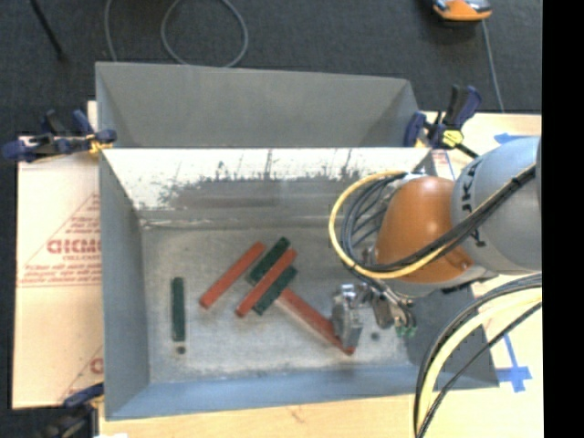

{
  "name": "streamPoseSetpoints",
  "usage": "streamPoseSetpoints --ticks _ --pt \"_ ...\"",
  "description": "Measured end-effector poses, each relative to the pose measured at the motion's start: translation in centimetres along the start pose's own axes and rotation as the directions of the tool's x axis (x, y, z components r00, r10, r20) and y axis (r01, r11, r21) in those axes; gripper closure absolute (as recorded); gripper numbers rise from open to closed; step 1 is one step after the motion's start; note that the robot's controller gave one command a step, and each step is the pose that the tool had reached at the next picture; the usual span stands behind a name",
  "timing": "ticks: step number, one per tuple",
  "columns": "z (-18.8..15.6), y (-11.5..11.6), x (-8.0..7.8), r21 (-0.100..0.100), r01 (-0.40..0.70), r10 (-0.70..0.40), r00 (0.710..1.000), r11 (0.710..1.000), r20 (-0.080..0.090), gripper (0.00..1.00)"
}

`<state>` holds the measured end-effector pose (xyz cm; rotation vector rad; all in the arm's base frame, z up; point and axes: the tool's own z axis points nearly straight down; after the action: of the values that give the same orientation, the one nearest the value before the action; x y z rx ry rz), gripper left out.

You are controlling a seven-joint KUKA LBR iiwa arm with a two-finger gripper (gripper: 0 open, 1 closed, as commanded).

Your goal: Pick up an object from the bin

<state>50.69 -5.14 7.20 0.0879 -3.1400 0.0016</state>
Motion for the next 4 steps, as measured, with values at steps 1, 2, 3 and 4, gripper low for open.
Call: streamPoseSetpoints --ticks 1,2,3,4 --pt "0.1 0.0 -0.1 0.001 0.002 -0.002 1.0 1.0 0.006 0.0" --pt "-2.3 6.6 2.1 -0.005 -0.016 0.016 1.0 1.0 0.0 0.0" --pt "0.3 2.4 -0.5 0.0 -0.064 0.064 0.998 0.998 0.005 0.0" --pt "0.1 2.6 -0.4 0.0 -0.058 0.058 0.998 0.998 0.005 1.0"
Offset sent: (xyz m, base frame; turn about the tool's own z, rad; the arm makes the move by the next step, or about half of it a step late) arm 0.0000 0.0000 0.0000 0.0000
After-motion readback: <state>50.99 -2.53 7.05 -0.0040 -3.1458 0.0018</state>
